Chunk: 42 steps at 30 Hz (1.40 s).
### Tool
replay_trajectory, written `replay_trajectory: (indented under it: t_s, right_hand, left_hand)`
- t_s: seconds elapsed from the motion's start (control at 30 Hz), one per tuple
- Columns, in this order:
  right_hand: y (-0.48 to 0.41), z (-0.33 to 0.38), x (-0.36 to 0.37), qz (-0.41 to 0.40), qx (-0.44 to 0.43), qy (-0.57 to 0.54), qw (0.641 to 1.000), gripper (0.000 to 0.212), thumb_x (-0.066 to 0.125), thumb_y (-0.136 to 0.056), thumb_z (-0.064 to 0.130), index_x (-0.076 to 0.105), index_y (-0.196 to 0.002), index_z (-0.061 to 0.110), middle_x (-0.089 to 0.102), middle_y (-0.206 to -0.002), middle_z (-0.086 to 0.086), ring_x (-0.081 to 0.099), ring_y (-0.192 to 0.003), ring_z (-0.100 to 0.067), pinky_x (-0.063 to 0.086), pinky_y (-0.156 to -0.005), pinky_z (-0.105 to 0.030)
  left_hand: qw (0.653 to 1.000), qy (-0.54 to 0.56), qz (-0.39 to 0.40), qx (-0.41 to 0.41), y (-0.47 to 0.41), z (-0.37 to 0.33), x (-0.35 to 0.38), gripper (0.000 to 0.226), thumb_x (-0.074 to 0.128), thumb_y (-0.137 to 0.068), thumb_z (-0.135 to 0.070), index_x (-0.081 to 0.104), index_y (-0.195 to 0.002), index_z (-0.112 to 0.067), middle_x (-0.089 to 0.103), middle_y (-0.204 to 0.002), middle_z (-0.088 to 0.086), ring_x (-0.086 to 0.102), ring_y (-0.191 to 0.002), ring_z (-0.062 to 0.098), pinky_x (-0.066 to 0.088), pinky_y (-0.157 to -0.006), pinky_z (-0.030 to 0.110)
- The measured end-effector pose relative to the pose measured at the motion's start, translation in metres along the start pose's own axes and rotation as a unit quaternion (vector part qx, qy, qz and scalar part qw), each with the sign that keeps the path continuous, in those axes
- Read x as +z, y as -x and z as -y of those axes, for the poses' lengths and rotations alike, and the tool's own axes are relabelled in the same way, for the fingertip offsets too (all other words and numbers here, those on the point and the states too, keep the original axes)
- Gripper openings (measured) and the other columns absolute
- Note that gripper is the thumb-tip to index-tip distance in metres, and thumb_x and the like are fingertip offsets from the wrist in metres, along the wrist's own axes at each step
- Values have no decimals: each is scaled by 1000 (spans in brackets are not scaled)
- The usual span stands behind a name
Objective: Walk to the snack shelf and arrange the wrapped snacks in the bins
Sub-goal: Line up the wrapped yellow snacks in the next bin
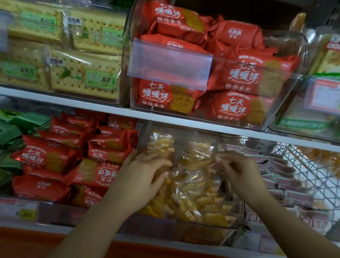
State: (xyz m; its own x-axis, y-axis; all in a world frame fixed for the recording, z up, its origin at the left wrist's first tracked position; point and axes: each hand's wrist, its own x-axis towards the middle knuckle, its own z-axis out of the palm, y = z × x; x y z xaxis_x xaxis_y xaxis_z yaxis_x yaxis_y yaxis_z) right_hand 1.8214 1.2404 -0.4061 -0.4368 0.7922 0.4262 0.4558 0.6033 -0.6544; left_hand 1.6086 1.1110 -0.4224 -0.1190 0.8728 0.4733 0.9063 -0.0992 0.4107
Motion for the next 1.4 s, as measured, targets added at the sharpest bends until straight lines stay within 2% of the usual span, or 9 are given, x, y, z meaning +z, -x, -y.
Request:
replay_trajectory:
  t_s: [0.2, 0.3, 0.4, 0.53, 0.8, 0.97, 1.1, 1.23, 1.4]
  right_hand:
    - [15, 12, -25, 37, 159, -253, 954, 19, 53, -91, 5, 72, -87, 5, 73, -88, -7, 70, -83, -13, 55, -80, -19]
    - [20, 11, -34, -51, 116, -134, 983, 10, 66, -84, 10, 72, -77, 15, 72, -76, 1, 66, -69, -3, 51, -64, -13]
    - [22, 7, -38, -121, 102, -112, 981, 20, 68, -82, 4, 65, -86, 22, 68, -90, -6, 66, -75, -16, 50, -56, -14]
    - [31, 6, -38, -99, 66, -99, 988, 33, 67, -82, 3, 65, -109, 23, 66, -97, 9, 63, -74, 1, 48, -66, -6]
    - [58, 24, -50, -69, -55, -139, 986, 28, 64, -81, -5, 71, -71, 20, 72, -80, 15, 67, -76, -2, 51, -67, -11]
    - [72, 9, -48, -8, -176, -16, 984, 21, 60, -80, 7, 71, -81, 24, 71, -87, 17, 66, -84, 4, 50, -72, -9]
    - [91, -12, -28, 36, -151, 8, 988, 26, 61, -78, 3, 73, -83, 26, 71, -89, 17, 66, -84, 6, 54, -70, -16]
    - [82, 8, -38, -69, -164, -30, 984, 19, 54, -82, 20, 70, -88, 27, 70, -89, 20, 65, -85, 6, 50, -71, -7]
    - [72, 22, -42, -117, -219, 4, 969, 17, 54, -82, 12, 69, -88, 17, 66, -93, 13, 60, -93, 12, 47, -78, -6]
  left_hand:
    - [994, -60, 76, 51, 4, -21, 13, 44, 29, -93, -54, 52, -127, -41, 53, -129, -22, 38, -129, 2, -5, -116, 46]
    - [988, -101, 95, 68, 5, -21, 21, 63, 12, -82, -61, 56, -122, -41, 56, -125, -23, 38, -129, 4, -12, -113, 48]
    - [988, -104, 95, 65, 4, -20, 21, 66, 9, -79, -62, 61, -114, -40, 57, -116, -22, 39, -126, 3, -16, -111, 45]
    - [988, -96, 103, 69, 5, -19, 20, 65, 10, -79, -63, 64, -107, -39, 56, -113, -23, 40, -124, 3, -12, -114, 50]
    - [987, -95, 106, 72, 7, -19, 19, 66, 11, -76, -66, 63, -109, -40, 53, -117, -24, 35, -127, 2, -14, -114, 50]
    - [989, -80, 99, 75, 8, -20, 17, 54, 22, -81, -64, 64, -105, -40, 54, -115, -24, 36, -126, 2, -15, -113, 47]
    - [989, -64, 110, 75, 9, -19, 14, 46, 32, -80, -65, 63, -104, -42, 52, -116, -26, 34, -126, 1, -15, -114, 45]
    - [989, -64, 111, 71, 9, -16, 12, 33, 49, -85, -59, 63, -108, -41, 52, -120, -25, 32, -128, 0, -15, -114, 43]
    - [990, -64, 102, 78, 9, -14, 13, 30, 52, -85, -56, 65, -107, -39, 54, -117, -23, 35, -127, 3, -13, -114, 42]
